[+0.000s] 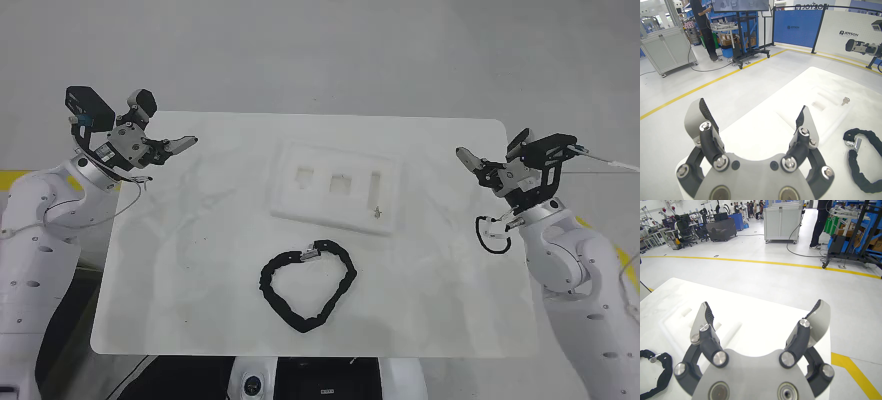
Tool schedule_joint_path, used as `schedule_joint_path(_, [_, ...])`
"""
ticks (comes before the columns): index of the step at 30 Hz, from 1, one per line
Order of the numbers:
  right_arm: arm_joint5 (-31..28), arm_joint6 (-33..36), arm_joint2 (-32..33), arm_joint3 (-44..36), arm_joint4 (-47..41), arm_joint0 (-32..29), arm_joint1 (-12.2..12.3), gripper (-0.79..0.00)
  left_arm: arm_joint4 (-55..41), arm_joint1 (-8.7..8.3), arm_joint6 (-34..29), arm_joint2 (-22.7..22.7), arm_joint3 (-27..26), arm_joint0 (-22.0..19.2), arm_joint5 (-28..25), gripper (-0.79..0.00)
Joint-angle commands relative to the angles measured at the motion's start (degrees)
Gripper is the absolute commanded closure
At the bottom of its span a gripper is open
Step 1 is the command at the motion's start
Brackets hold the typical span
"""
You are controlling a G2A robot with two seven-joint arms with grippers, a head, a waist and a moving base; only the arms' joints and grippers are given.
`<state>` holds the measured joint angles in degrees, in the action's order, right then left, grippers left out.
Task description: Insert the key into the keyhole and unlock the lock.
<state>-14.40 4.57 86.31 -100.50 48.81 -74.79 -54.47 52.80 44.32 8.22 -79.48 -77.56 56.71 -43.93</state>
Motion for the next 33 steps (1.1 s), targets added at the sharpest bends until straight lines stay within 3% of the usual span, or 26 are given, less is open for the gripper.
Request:
schedule_joint_path(1, [0.00,0.00,0.00,0.00,0.00,0.00,0.00,-0.784,0.00,0.00,0.00,0.00,0.00,0.00,0.00,-0.784])
schedule_joint_path(10, [0.00,0.00,0.00,0.00,0.00,0.00,0.00,-0.785,0.00,0.00,0.00,0.00,0.00,0.00,0.00,-0.785])
schedule_joint_path(13, [-0.99,3.32,-0.02,-0.60,0.86,-0.05,0.09,-0.785,0.00,0.00,0.00,0.00,0.00,0.00,0.00,-0.785])
schedule_joint_path(20, [-5.49,20.89,-1.11,-2.51,-10.41,3.48,0.21,-0.785,0.00,0.00,0.00,0.00,0.00,0.00,0.00,-0.785])
schedule_joint_path(27, [-4.03,46.25,-7.32,-2.02,-26.33,10.84,0.09,-0.785,0.00,0.00,0.00,0.00,0.00,0.00,0.00,-0.785])
schedule_joint_path(33, [-3.05,54.81,-13.69,0.96,-30.58,16.57,-0.53,-0.785,0.00,0.00,0.00,0.00,0.00,0.00,0.00,-0.785])
